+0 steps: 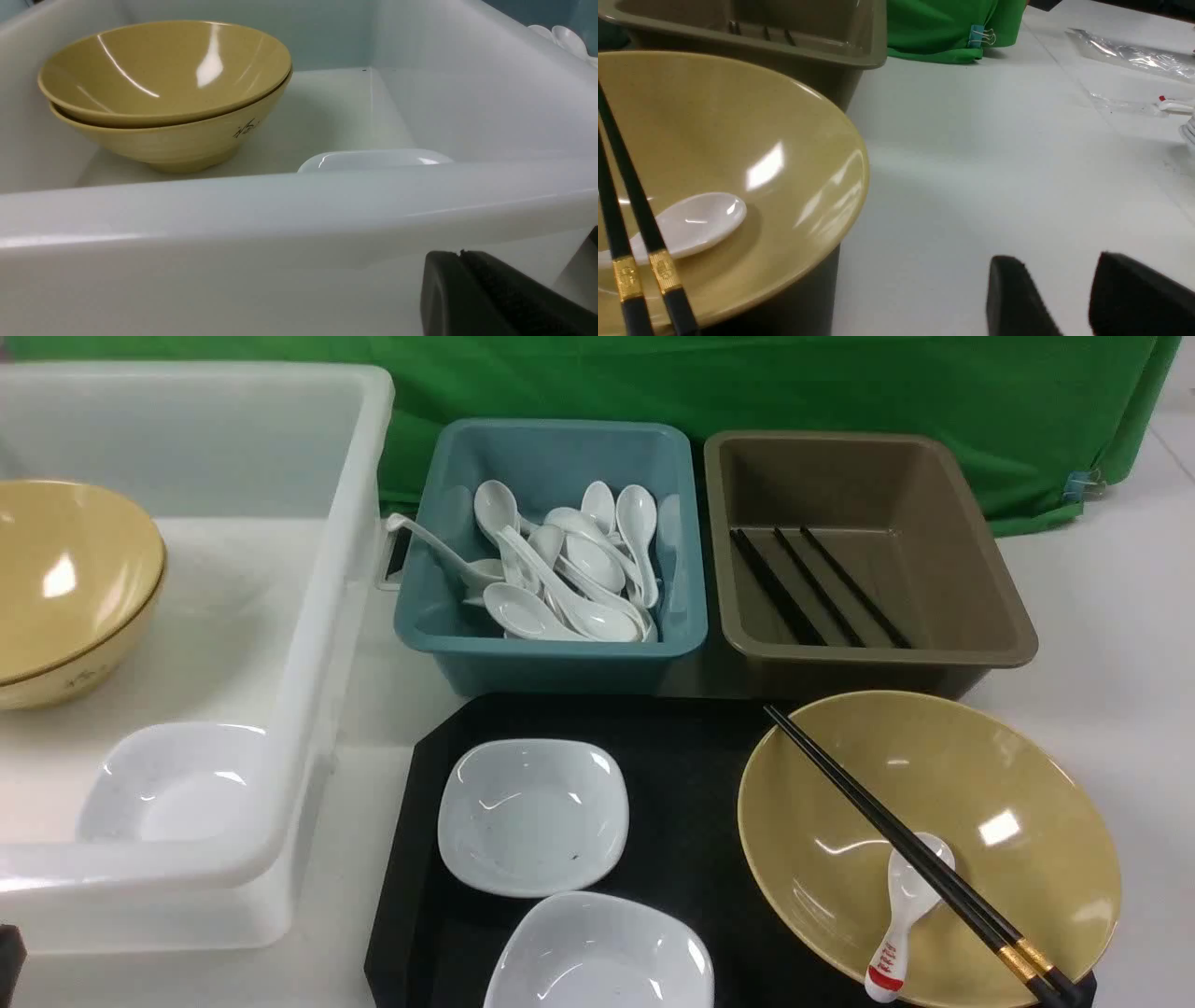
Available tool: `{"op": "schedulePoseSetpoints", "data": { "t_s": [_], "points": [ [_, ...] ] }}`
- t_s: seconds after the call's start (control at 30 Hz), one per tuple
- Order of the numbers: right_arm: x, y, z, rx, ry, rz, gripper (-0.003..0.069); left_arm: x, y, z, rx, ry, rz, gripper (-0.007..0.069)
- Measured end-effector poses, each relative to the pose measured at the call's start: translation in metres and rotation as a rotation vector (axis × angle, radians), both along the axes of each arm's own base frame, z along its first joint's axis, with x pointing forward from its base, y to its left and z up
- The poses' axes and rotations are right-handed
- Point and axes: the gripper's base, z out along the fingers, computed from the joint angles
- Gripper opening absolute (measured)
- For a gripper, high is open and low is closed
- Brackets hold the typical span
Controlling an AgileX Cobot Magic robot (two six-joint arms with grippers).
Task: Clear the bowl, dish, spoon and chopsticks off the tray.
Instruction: Use the right arm to grab the chopsticks
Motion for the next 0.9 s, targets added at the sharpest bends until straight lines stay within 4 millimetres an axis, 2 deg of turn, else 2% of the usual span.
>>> {"op": "schedulePoseSetpoints", "data": {
  "t_s": [0.5, 0.6, 0.7, 0.77, 0.9],
  "points": [
    [0.000, 0.000, 0.000, 0.000, 0.000, 0.000, 0.0243, 0.000, 0.000, 0.003, 0.000, -0.033, 0.002, 0.0022],
    [0.000, 0.000, 0.000, 0.000, 0.000, 0.000, 0.0243, 0.001, 0.000, 0.012, -0.154, -0.145, 0.009, 0.0022],
    [0.000, 0.000, 0.000, 0.000, 0.000, 0.000, 0.0243, -0.001, 0.004, 0.029, -0.410, -0.346, 0.041, 0.0022],
    [0.000, 0.000, 0.000, 0.000, 0.000, 0.000, 0.0243, -0.002, 0.006, 0.033, -0.445, -0.395, 0.051, 0.0022],
    [0.000, 0.000, 0.000, 0.000, -0.001, 0.000, 0.0243, -0.008, 0.014, 0.048, -0.559, -0.605, 0.077, 0.0022]
  ]
}}
